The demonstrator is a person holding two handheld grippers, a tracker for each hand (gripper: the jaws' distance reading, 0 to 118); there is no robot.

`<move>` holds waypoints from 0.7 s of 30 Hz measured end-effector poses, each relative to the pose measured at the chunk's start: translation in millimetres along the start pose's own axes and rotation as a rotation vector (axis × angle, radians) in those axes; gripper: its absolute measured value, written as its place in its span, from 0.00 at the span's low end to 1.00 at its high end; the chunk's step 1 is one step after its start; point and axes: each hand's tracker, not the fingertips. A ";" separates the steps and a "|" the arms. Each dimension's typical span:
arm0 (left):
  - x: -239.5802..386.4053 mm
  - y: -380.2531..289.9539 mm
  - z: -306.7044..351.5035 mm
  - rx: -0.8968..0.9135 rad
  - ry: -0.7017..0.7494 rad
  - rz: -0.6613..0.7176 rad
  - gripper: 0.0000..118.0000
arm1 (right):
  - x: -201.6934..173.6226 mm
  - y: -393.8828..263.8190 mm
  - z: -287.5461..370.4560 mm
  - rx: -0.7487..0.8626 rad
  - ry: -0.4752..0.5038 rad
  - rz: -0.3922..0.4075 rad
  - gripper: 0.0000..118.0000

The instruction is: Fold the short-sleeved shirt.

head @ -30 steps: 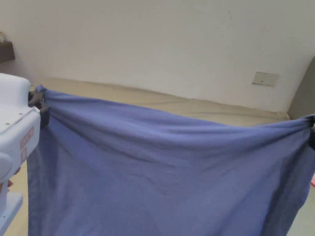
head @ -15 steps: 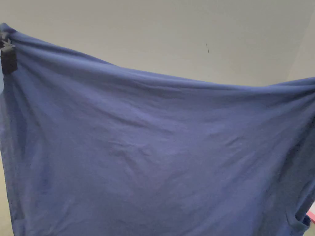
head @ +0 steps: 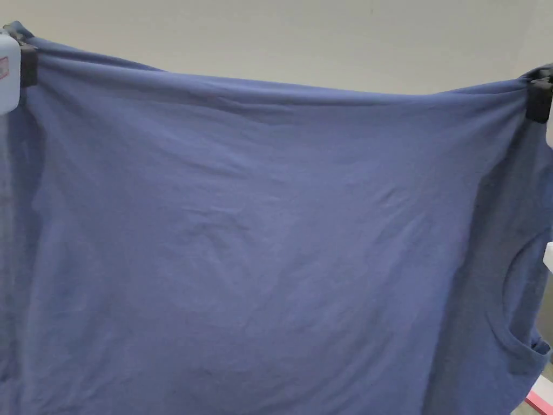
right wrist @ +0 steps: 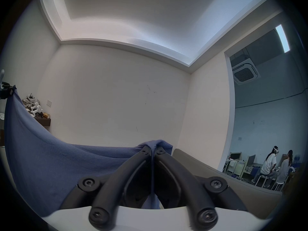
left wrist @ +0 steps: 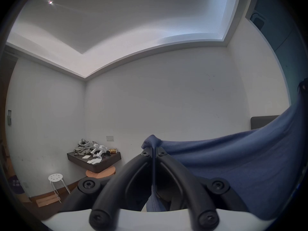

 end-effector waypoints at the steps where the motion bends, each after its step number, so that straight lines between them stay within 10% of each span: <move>1: 2.6 0.2 -7.1 -0.004 0.005 -0.013 0.00 | -2.0 -0.8 -9.9 -0.004 0.001 -0.001 0.03; 21: 35.1 -22.5 -207.0 -0.106 0.046 -0.022 0.00 | -49.3 -29.5 -209.1 -0.047 0.053 -0.049 0.03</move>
